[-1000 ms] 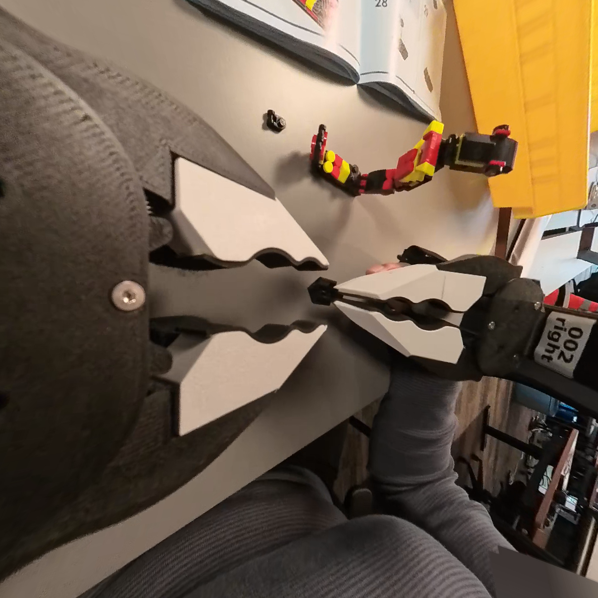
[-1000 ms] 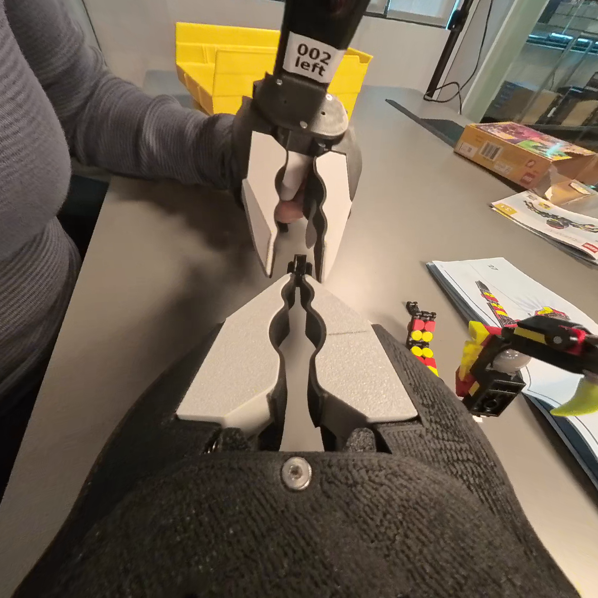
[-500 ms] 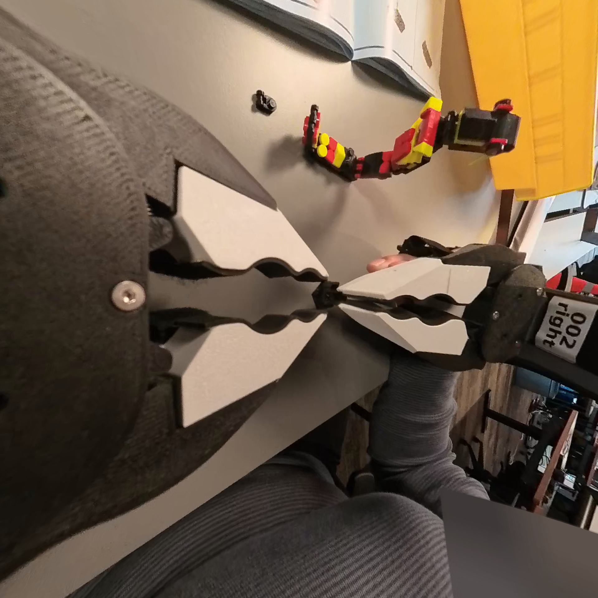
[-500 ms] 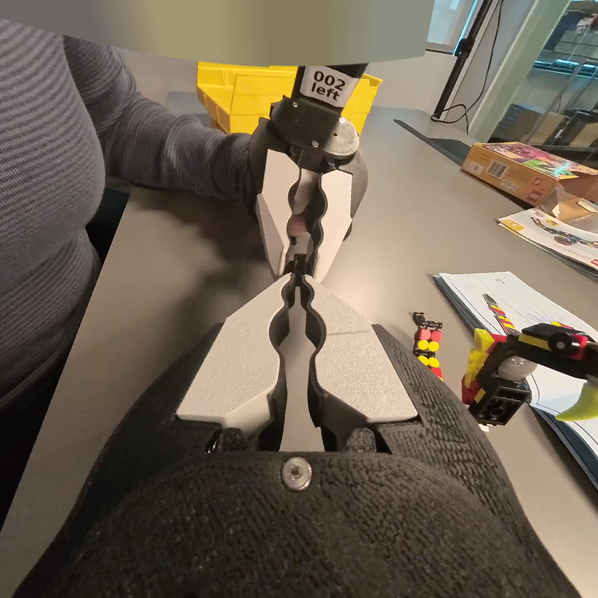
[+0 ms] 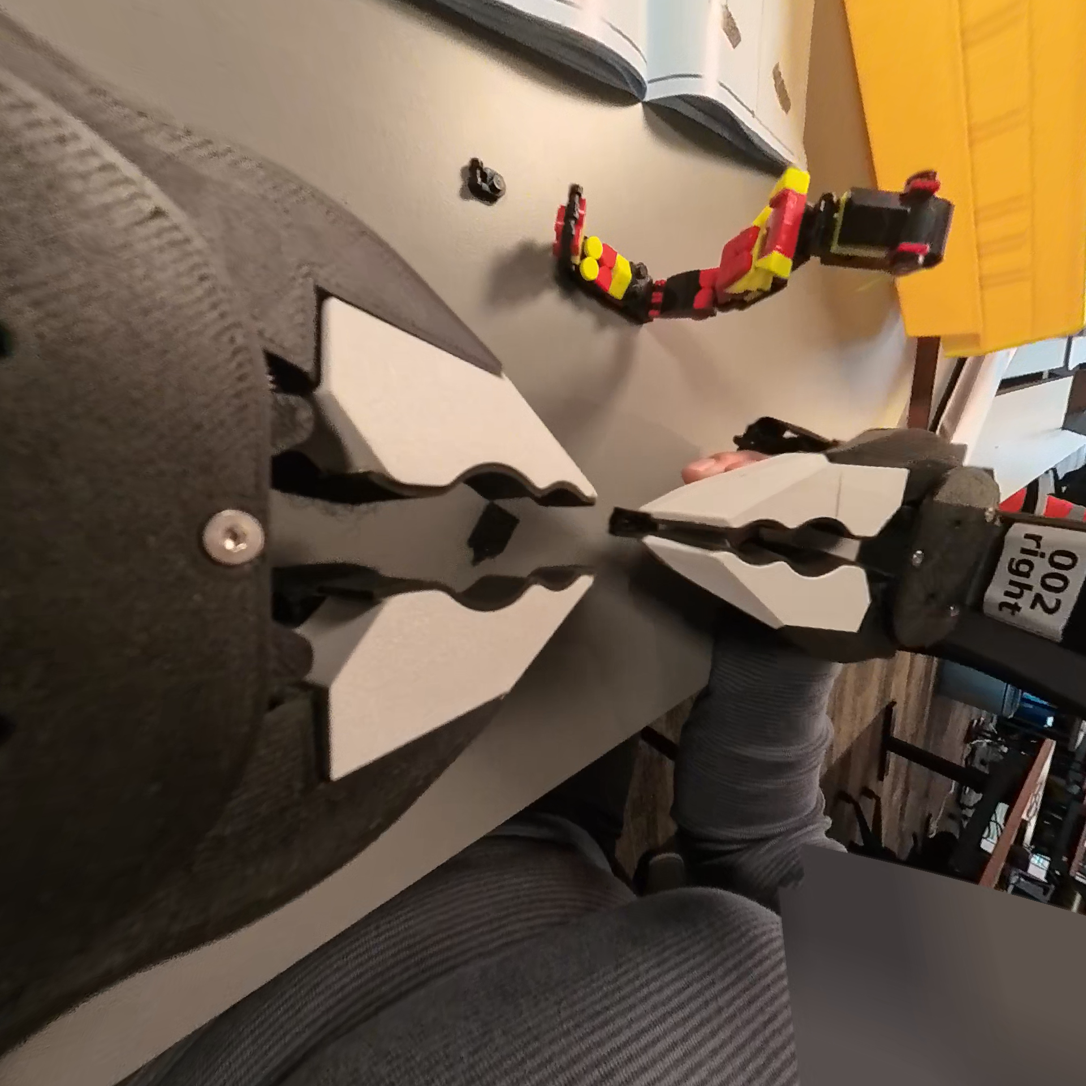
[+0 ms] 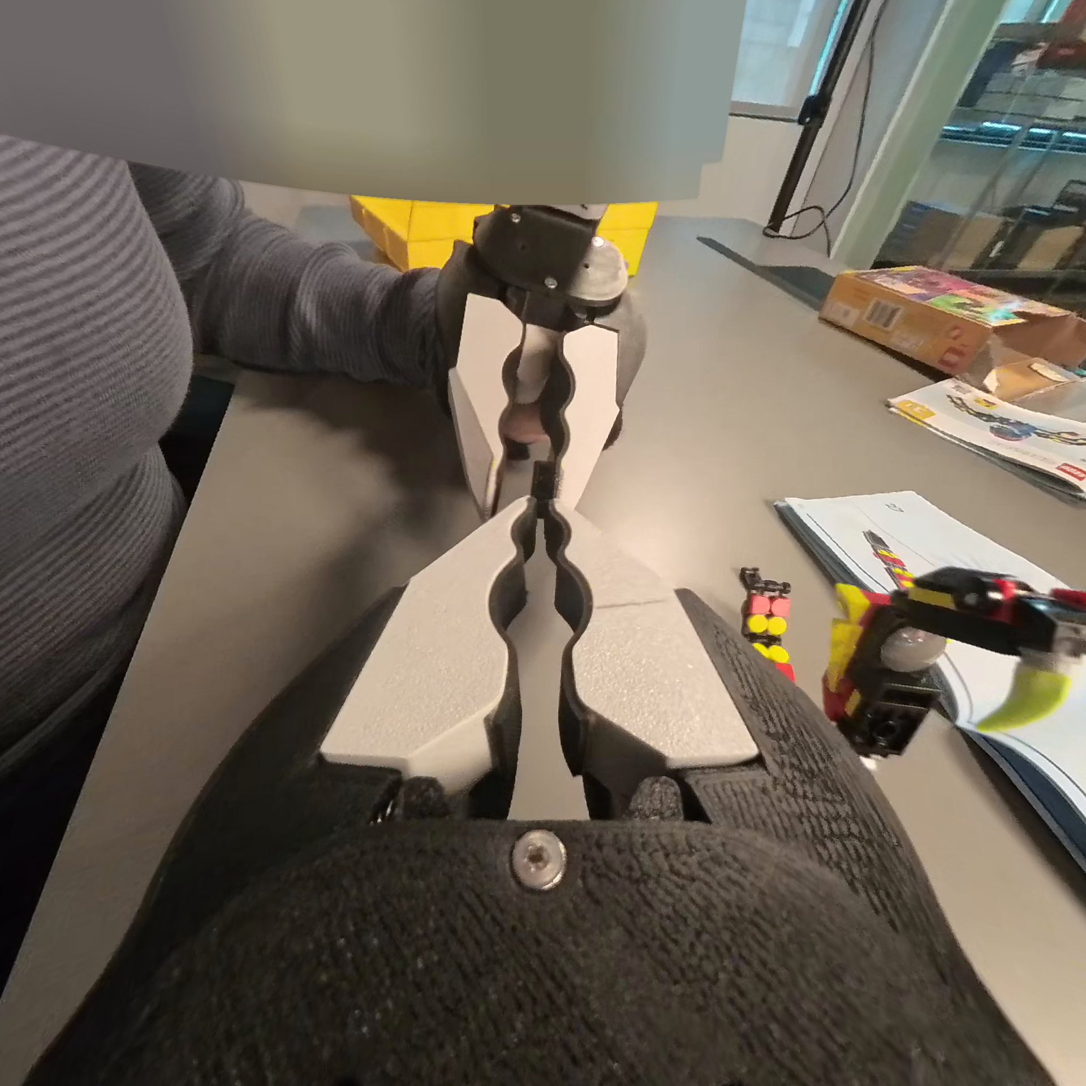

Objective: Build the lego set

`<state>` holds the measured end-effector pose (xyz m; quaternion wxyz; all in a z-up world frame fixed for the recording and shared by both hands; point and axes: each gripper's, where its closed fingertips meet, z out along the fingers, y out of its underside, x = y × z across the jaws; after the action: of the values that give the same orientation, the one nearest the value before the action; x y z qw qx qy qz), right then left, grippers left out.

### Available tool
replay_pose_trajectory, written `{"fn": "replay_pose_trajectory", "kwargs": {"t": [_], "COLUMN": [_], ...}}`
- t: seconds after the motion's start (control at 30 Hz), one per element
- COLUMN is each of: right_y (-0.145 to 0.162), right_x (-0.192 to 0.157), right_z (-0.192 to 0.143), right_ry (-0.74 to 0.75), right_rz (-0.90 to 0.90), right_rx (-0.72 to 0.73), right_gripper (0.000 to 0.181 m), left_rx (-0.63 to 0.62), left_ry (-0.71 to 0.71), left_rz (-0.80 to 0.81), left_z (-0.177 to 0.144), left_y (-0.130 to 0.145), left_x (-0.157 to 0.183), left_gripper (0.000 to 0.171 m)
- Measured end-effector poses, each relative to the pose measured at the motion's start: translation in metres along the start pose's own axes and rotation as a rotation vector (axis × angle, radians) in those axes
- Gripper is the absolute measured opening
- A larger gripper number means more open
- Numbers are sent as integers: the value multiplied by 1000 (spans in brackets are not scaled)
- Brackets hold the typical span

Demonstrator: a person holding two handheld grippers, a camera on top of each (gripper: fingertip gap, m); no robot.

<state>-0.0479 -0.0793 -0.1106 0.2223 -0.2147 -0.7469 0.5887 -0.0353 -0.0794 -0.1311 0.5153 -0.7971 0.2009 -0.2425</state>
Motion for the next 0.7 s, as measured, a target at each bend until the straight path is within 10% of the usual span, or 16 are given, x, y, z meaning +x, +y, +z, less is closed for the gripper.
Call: {"fn": "replay_pose_trajectory", "kwargs": {"t": [0.7], "right_y": [22], "right_x": [5], "right_z": [-5], "right_ry": [1], "right_rz": [22], "right_rx": [-148], "right_gripper": [0], "left_rx": [-361], "left_ry": [-243], "left_rz": [25], "left_z": [7], "left_y": [49], "left_x": [-17], "left_gripper": [48]}}
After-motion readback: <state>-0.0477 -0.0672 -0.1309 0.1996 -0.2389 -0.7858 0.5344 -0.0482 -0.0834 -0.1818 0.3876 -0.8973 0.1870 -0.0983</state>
